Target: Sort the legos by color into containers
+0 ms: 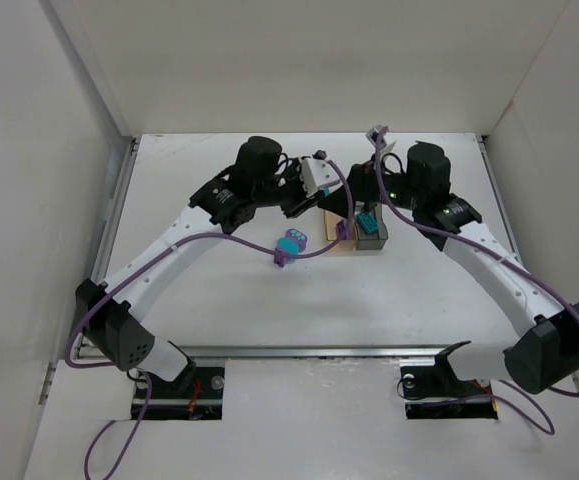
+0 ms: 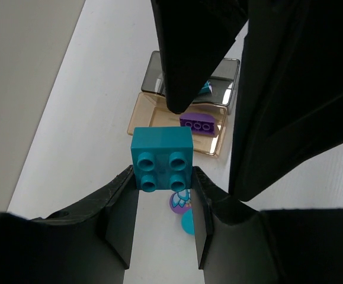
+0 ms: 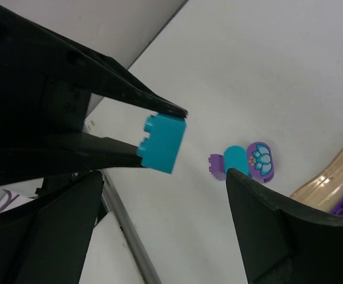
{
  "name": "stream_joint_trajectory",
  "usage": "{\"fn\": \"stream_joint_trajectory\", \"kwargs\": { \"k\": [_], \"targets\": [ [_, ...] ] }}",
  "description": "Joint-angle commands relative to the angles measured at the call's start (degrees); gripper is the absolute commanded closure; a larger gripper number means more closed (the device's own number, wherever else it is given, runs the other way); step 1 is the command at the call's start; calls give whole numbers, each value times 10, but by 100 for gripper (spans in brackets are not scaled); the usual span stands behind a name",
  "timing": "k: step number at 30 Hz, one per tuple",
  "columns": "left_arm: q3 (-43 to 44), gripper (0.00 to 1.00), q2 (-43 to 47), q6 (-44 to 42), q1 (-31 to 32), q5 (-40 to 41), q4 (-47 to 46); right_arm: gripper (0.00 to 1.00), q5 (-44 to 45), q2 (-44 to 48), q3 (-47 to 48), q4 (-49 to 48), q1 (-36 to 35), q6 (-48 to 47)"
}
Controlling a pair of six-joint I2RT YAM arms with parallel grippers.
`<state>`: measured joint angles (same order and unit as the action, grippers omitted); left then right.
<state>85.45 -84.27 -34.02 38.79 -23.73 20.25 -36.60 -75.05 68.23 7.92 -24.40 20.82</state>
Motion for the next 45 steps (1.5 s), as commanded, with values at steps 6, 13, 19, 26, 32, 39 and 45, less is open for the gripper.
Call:
{"fn": "stream_joint_trajectory", "kwargs": {
  "k": [6, 13, 19, 26, 32, 39, 45],
  "targets": [
    [-13, 100, 18, -7, 4, -3, -15, 21, -30, 8, 31, -72, -5, 40],
    [-1, 100, 18, -7, 9, -15, -10, 28, -22, -10, 37, -72, -5, 45],
    [-1, 100, 18, 4, 9, -28, -10, 33, -15, -22, 37, -85, -5, 51],
    [-1, 100, 24, 17, 9, -29, -21, 62, -35, -47, 37, -90, -5, 51],
    [-1, 83, 24, 32, 9, -17, -21, 100, -28, -45, 31, -90, -5, 51],
    [-49, 0, 30, 65, 9, 4, -21, 100, 174, 10, -33, -61, 37, 51],
    [-91, 0, 51, 168, 9, 126, -65, 100, 421, -40, -21, 105, 58, -43]
  ]
}}
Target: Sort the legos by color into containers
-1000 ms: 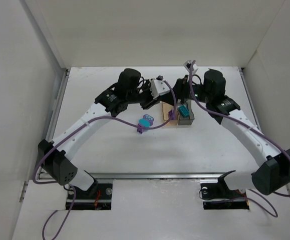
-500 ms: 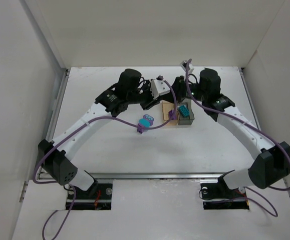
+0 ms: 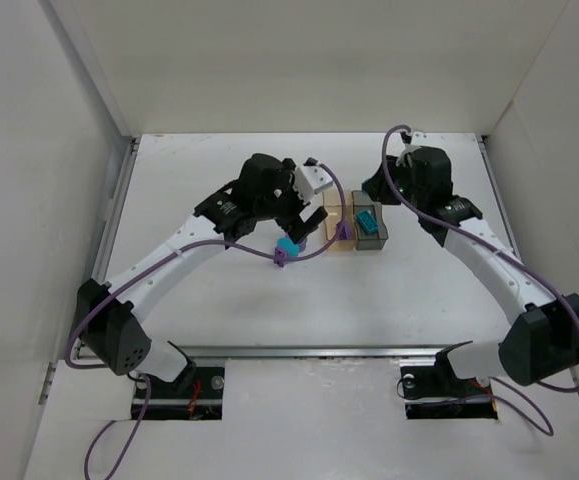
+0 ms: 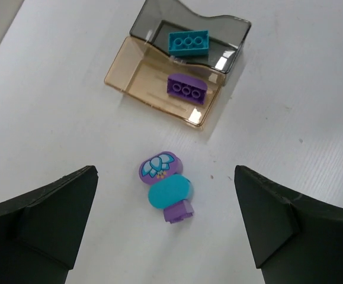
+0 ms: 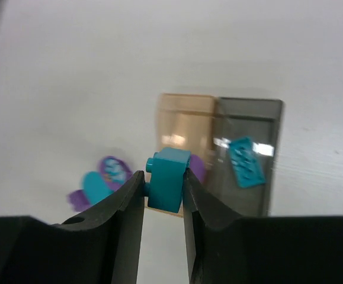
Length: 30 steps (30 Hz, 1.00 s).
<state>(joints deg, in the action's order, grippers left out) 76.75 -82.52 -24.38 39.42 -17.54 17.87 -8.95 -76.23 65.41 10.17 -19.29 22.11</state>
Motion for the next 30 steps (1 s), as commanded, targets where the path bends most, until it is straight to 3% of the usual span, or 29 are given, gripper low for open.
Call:
{"fn": "stream_joint_trajectory", "kwargs": {
  "k": [1, 4, 7, 10, 11, 15, 24, 30],
  "targets": [
    [-4, 0, 33, 86, -4, 72, -42, 100, 145, -44, 16, 92, 7, -67],
    [-19, 0, 33, 100, -9, 82, -42, 100, 138, -91, 24, 107, 12, -101],
    [-50, 0, 27, 92, -9, 103, -42, 91, 152, -123, 30, 112, 23, -102],
    [-63, 0, 7, 92, -9, 123, -28, 67, 145, -142, 45, 118, 23, -102],
    [-63, 0, -2, 92, -9, 129, -2, 53, 145, -142, 51, 118, 23, -102],
    [-36, 5, -62, 111, -9, 118, 71, 38, 119, -147, 57, 118, 23, -107],
    [-56, 6, -109, 102, -14, 141, 57, 35, 77, -120, 75, 136, 23, -112],
    [-56, 8, -157, 108, -20, 146, 109, 33, 72, -90, 50, 130, 23, -112]
  ]
}}
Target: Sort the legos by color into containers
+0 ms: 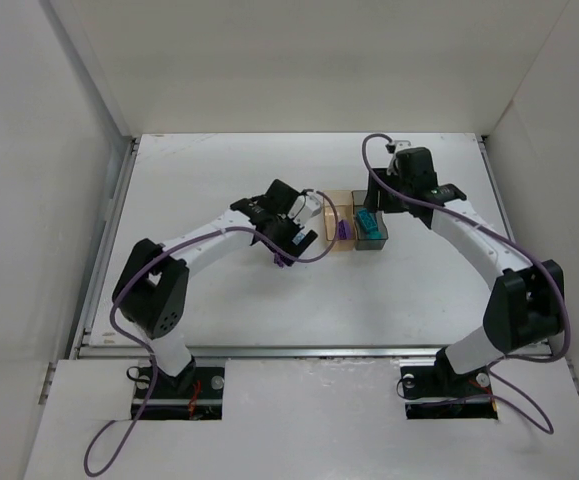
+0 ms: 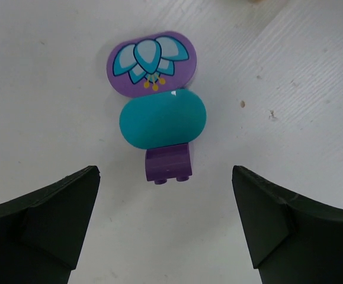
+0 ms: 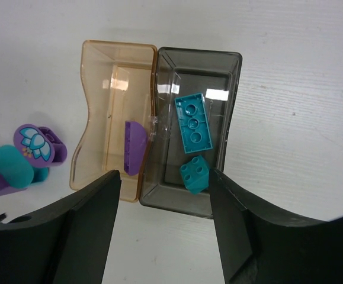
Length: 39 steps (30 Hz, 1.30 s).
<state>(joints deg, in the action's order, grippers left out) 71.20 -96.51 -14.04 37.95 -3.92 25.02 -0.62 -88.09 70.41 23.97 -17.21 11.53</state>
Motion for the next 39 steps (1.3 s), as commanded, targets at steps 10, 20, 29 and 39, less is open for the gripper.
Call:
{"fn": "stream_joint_trajectory", "kwargs": {
  "k": [10, 20, 29, 39],
  "targets": [
    [31, 36, -65, 17, -5, 54, 20, 33, -35, 28, -11, -18, 2, 4],
    [31, 51, -84, 22, -5, 13, 20, 33, -40, 34, -12, -18, 2, 4],
    [41, 72, -90, 27, -5, 20, 8, 33, -51, 34, -17, -18, 2, 4],
    [35, 100, -55, 29, -5, 32, -3, 33, -134, 53, -4, -13, 2, -45]
  ]
}}
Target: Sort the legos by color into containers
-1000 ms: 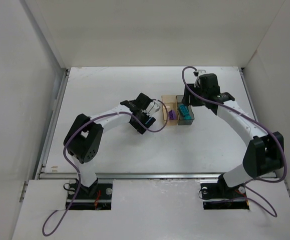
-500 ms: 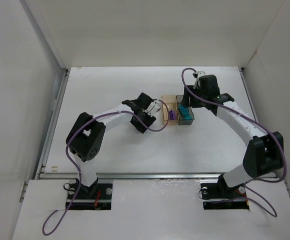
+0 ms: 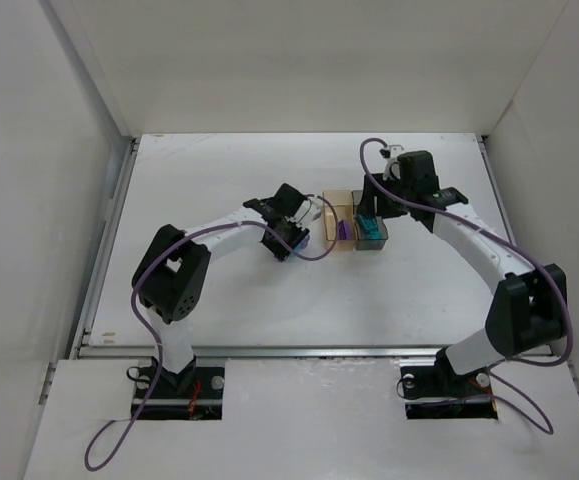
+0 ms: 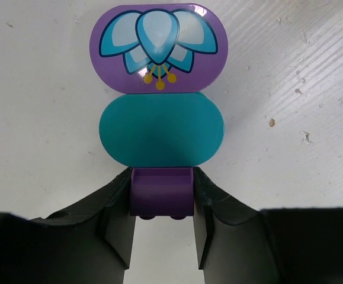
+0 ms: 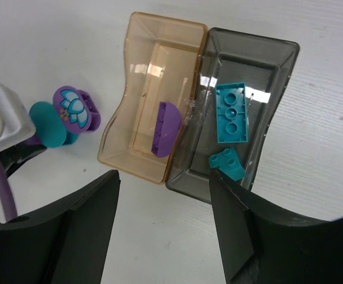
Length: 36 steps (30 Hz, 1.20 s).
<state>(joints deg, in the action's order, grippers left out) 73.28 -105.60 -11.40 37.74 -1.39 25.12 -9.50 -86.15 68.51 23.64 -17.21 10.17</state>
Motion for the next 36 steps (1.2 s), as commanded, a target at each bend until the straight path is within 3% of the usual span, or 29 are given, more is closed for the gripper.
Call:
{"fn": "stream_joint_trajectory", "kwargs": {
  "k": [1, 5, 8, 10, 17, 23, 36],
  "targets": [
    [14, 100, 48, -5, -3, 7, -4, 32, -66, 40, 15, -10, 2, -38],
    [-1, 100, 125, -48, -3, 7, -26, 31, -135, 72, 38, 7, 2, -77],
    [-39, 100, 205, -140, 3, -8, -63, 25, -190, 115, 31, -9, 2, -98],
    [-59, 100, 256, -171, 3, -35, -76, 0, -203, 136, 17, -27, 2, -98],
    [-98, 100, 325, -216, 29, -78, -129, 0, -356, 180, -18, -139, -3, -35],
    [-110, 100, 345, -236, 39, -78, -173, 0, -455, 124, 32, -139, -8, -12],
    [-113, 100, 379, -248, 56, -78, -199, 0, -451, 31, 79, -144, -20, 28]
  ]
}}
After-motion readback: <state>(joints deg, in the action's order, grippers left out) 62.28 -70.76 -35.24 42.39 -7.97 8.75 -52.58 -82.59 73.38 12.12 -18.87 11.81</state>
